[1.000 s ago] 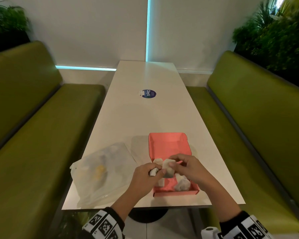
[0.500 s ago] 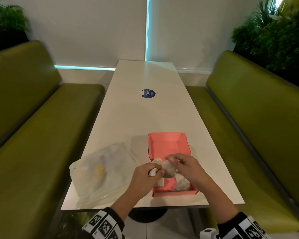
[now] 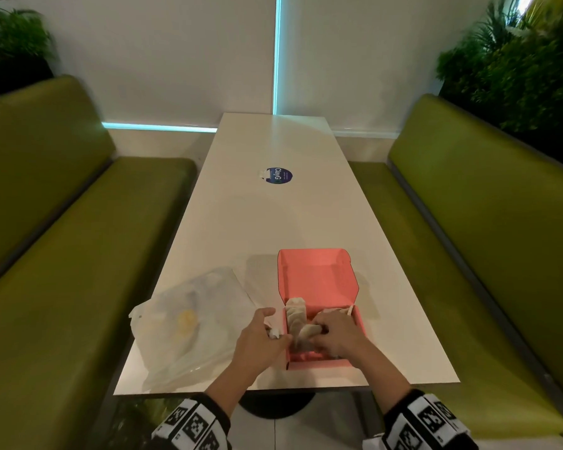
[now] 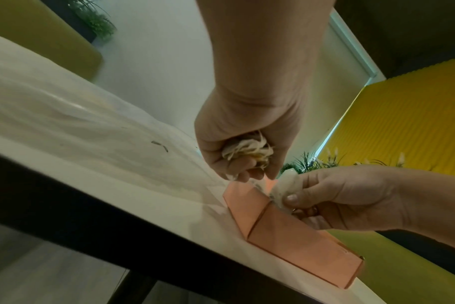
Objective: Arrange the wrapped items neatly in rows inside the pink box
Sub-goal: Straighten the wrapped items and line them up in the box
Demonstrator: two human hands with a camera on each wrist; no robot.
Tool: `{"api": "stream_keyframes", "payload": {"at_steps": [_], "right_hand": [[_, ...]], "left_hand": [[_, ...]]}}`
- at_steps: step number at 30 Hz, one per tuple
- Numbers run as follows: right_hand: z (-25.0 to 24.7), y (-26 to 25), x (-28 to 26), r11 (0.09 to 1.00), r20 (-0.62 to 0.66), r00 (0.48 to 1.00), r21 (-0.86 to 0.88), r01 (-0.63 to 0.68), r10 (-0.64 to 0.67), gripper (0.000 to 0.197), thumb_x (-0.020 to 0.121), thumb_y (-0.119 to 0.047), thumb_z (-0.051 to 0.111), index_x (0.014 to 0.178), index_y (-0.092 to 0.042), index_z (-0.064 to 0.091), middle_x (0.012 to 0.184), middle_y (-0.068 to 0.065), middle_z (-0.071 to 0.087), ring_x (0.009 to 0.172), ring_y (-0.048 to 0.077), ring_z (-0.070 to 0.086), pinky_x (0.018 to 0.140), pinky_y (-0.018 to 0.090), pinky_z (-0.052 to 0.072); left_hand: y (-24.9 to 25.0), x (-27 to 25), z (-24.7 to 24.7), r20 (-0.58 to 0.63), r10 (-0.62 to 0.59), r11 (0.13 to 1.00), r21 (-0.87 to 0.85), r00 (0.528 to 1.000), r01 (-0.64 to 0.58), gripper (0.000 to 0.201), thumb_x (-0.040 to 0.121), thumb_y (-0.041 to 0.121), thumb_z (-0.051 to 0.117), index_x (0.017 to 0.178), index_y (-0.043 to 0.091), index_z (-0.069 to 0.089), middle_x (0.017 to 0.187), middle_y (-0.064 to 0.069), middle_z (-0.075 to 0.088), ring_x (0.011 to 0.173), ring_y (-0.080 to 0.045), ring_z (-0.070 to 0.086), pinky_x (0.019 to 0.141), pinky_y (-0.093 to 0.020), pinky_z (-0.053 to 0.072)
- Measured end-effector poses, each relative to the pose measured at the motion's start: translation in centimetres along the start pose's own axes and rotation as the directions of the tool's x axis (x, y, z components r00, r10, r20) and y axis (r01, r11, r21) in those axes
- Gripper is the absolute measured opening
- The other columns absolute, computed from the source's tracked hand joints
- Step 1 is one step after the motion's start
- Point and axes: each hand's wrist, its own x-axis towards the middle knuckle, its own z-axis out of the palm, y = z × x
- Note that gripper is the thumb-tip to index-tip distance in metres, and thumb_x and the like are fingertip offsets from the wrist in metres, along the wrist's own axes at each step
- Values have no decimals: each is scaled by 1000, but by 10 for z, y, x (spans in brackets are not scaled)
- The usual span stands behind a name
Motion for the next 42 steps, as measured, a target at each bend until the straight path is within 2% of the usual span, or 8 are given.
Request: {"api": "stream_keyframes", "payload": {"at_steps": [4,9,15,21,25,34,39,42], "right_hand": [[14,-5,7,999,102,994,-44,-23,27,24,80,-22,65,66,-32,48,82,-5,54,88,15,56,75,22,43],[27,-10,9,989,-12,998,-137,-61,60,15,83,-17,57,71,-17,49,82,4,55,83,20,55,77,31,46],[38,-10,11,989,-183,978,-83,-119,103,36,84,-18,56,118,-10,48,109,9,62,100,24,60,82,29,46],[39,-14,9,989,-235,962,-7,-146,141,32,85,-16,53,112,-8,40,89,4,58,88,25,63,74,34,51],[33,-13,4,992,-253,961,-20,-122,113,26,92,-26,48,110,-12,36,80,-3,52,67,15,53,49,18,32],[40,-10,2,982,-68,995,-169,-82,71,22,90,-22,51,96,-8,66,101,10,65,85,21,59,70,22,37],[46,-17,6,981,-126,989,-167,-94,74,22,91,-16,49,100,-9,68,110,7,61,93,17,54,88,21,40],[48,-19,9,985,-185,981,-154,-80,51,20,90,-9,50,80,-17,65,89,1,59,78,10,51,83,18,40]], "left_hand": [[4,-3,3,67,-26,996,89,997,20,74,78,30,73,138,23,29,98,1,53,90,-14,54,79,-22,45],[-5,-1,8,75,-53,996,78,996,47,81,72,45,75,136,26,29,102,-1,56,94,-16,57,80,-22,46],[-14,3,8,85,-18,997,79,996,11,76,76,21,74,137,24,29,96,2,53,90,-13,53,74,-18,42],[-16,6,11,75,-11,993,114,997,3,74,76,23,73,136,24,29,93,5,53,86,-12,54,71,-18,45],[-17,6,11,76,-21,992,125,997,11,74,77,23,73,136,24,30,87,10,50,83,-10,53,63,-12,41],[-11,2,12,70,-43,979,204,997,28,72,81,25,70,141,23,29,132,-6,53,113,-20,53,92,-26,44],[-9,-1,11,80,-28,975,224,996,9,62,84,22,68,138,23,38,132,-4,54,116,-18,53,96,-26,43],[-8,-1,10,95,-23,973,230,995,0,59,83,24,68,136,23,42,127,-3,57,111,-18,55,93,-25,44]]}}
